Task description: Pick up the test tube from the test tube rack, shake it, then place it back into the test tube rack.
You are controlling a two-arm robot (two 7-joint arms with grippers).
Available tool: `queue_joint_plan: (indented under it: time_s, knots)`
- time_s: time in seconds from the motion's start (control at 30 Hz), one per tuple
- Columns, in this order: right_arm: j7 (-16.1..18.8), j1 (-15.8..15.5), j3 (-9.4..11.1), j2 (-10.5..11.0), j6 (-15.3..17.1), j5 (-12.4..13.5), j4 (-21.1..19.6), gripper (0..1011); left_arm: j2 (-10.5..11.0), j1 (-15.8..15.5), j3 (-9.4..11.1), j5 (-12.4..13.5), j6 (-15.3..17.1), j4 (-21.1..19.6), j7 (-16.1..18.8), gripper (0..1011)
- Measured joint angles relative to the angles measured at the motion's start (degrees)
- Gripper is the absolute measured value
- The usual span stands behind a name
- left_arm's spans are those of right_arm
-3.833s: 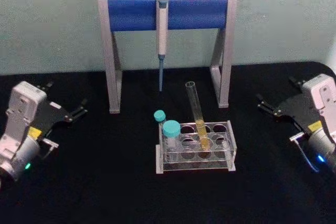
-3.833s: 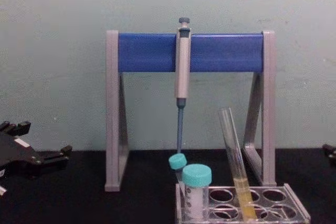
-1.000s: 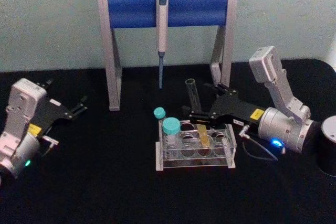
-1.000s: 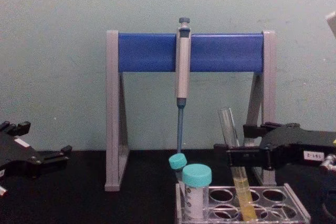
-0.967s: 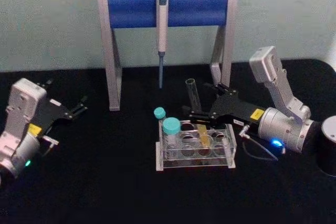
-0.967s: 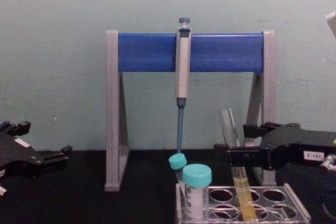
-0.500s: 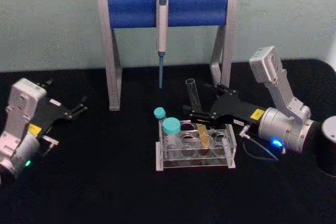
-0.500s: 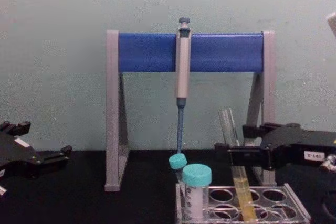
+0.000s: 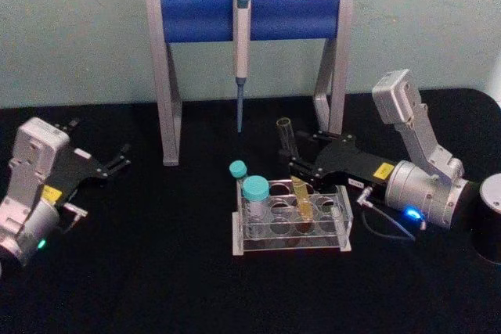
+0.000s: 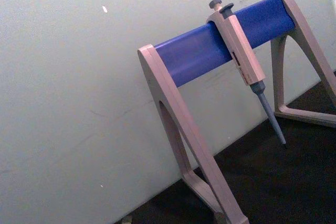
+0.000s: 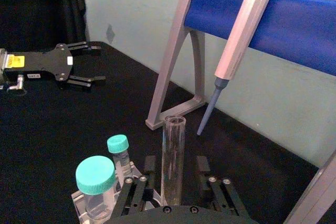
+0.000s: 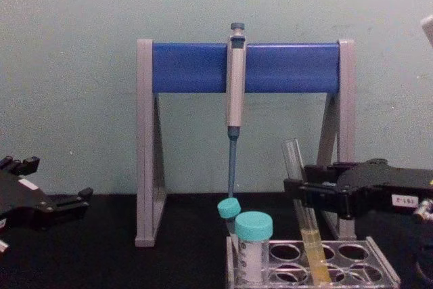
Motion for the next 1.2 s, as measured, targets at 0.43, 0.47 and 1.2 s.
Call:
queue_joint_plan:
  time_s: [0.43,0.47,1.2]
  knots:
    - [0.01,0.00,0.00,0.00,0.00,0.02,0.00,211,0.00,0.00,0.00,0.00,0.00,0.00,0.00,1001]
    - [0.01,0.00,0.00,0.00,0.00,0.02,0.00,212,0.00,0.00,0.00,0.00,0.00,0.00,0.00,1002]
    - [2.79,-1.29,2.28,0.86,-3.11,3.43,-1.60,211,0.00,0.00,0.00,0.00,0.00,0.00,0.00,1001]
